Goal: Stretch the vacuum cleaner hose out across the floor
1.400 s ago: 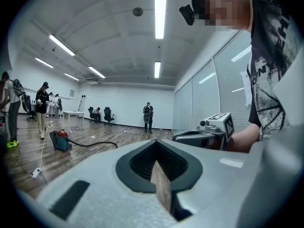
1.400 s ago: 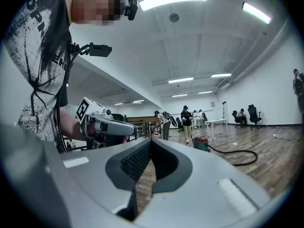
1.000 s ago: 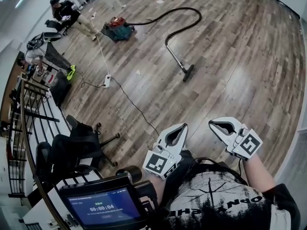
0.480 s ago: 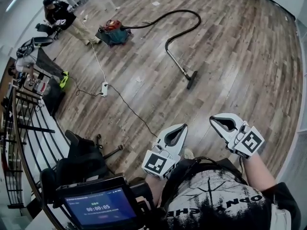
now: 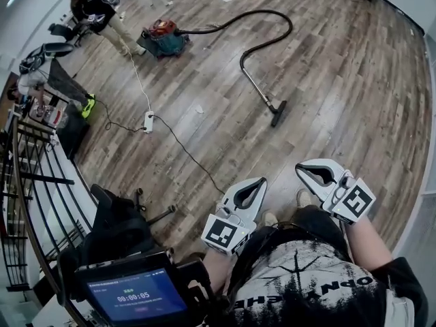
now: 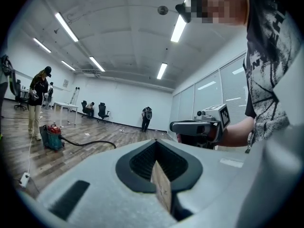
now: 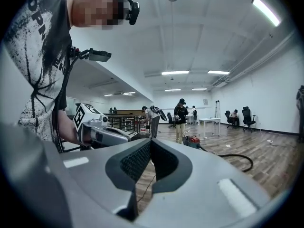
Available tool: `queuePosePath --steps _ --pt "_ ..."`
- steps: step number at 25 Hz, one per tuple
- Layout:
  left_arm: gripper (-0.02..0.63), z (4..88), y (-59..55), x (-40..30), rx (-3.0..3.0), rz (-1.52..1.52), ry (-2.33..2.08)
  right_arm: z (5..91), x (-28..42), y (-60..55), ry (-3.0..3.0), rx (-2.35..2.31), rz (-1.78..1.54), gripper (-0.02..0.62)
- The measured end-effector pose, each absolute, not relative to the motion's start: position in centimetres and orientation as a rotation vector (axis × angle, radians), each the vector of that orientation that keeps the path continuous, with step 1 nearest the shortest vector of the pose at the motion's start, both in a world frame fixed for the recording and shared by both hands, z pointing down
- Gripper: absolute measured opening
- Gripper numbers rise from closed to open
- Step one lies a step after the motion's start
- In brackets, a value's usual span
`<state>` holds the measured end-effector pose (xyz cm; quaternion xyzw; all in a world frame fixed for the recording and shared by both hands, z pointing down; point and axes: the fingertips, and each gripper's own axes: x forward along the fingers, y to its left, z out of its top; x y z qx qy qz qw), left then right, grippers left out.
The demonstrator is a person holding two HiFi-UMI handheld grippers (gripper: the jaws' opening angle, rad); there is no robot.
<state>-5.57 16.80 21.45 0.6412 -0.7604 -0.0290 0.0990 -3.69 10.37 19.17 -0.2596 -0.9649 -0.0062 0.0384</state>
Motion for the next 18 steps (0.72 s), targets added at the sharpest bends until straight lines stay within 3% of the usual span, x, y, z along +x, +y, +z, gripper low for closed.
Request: queuePosePath --steps 8,18 --pt "0.000 22.9 15.3 -9.8 1.784 -0.023 -2.264 20.3 -8.2 7.8 -2.915 -0.861 0.090 0.008" --pt "0.000 22.1 5.8 -19.4 1.636 0.025 -2.354 19.7 -18.8 -1.4 -2.884 -1.053 0.122 0.008"
